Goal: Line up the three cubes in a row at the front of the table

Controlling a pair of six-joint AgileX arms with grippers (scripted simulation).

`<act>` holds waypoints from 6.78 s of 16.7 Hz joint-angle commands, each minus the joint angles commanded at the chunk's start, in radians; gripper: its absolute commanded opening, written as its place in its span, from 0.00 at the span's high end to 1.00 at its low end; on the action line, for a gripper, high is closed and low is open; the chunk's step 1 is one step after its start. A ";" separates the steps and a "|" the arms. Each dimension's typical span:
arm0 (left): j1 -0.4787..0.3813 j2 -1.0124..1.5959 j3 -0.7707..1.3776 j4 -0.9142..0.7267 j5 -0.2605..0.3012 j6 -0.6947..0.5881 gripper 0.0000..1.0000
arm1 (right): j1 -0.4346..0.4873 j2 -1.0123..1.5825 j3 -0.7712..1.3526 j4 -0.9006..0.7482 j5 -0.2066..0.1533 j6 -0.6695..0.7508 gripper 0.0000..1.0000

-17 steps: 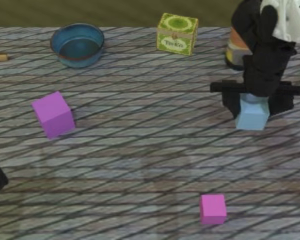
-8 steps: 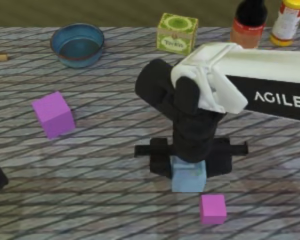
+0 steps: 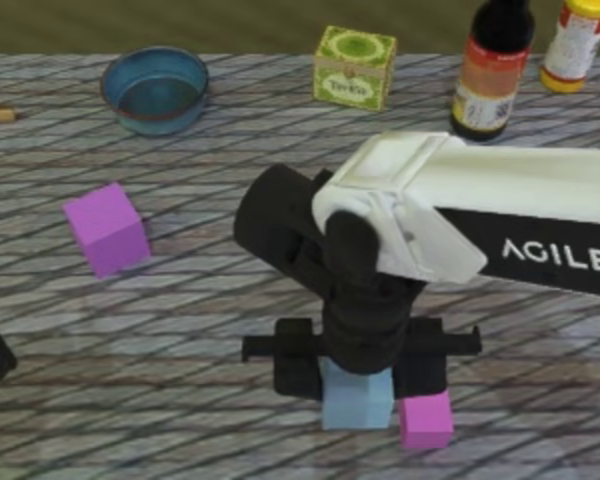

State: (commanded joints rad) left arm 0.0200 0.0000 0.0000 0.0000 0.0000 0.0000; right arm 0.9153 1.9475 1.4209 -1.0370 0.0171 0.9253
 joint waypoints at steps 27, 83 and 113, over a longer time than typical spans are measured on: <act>0.000 0.000 0.000 0.000 0.000 0.000 0.00 | 0.005 0.102 -0.149 0.253 0.002 0.003 0.02; -0.167 2.252 1.868 -1.187 0.004 0.871 0.00 | -0.905 -1.947 -1.421 1.037 -0.017 -0.925 0.00; -0.165 2.360 1.683 -0.894 0.005 0.874 1.00 | -0.905 -1.947 -1.421 1.037 -0.017 -0.925 0.00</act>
State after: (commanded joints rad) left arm -0.1453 2.3600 1.6832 -0.8939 0.0047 0.8735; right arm 0.0100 0.0000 0.0000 0.0000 0.0000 0.0000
